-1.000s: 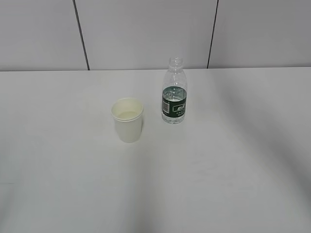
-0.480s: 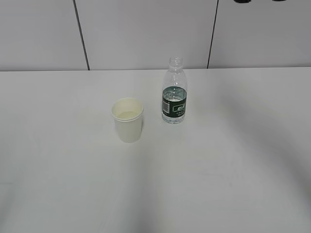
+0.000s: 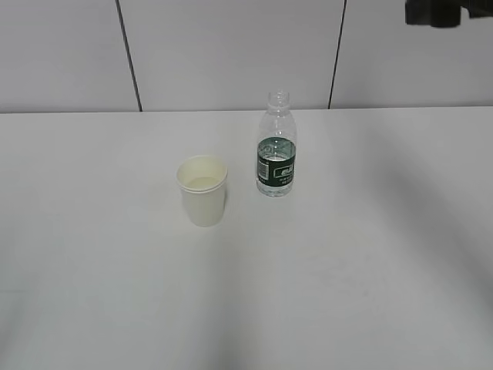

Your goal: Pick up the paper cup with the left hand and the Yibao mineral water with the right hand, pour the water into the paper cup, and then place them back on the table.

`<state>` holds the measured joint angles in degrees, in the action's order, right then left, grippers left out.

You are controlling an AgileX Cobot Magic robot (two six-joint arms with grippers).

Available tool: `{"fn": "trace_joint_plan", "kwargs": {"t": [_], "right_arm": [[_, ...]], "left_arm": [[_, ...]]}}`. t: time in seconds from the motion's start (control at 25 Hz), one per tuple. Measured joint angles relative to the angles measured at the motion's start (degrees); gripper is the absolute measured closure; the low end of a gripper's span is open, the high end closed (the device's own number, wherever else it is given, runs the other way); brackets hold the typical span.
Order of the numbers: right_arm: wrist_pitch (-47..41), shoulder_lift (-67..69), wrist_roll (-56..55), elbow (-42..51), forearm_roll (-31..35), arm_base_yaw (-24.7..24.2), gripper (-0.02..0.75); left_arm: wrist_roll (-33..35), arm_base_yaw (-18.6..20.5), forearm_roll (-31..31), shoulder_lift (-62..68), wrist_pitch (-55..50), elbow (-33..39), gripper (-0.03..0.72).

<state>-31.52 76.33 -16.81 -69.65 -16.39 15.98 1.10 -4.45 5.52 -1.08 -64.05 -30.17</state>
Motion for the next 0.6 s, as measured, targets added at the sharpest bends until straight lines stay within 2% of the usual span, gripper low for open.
{"fn": "trace_joint_plan", "kwargs": {"t": [0.16,0.28,0.4,0.6], "right_arm": [[-14.23,-3.34,3.49,0.0,1.75,0.0,0.153],[-21.42,-6.72,5.44,0.0,2.1,0.0,0.153],[-23.8,-10.89,7.79,1.59,2.34,0.0,0.153],[-25.09,-18.99,8.84,9.81,3.67,0.0,0.153]], "left_arm": [[0.0,0.0,0.0,0.0,0.0,0.0,0.253],[0.0,0.0,0.0,0.0,0.0,0.0,0.253],[0.0,0.0,0.0,0.0,0.0,0.0,0.253],[0.0,0.0,0.0,0.0,0.0,0.0,0.253]]}}
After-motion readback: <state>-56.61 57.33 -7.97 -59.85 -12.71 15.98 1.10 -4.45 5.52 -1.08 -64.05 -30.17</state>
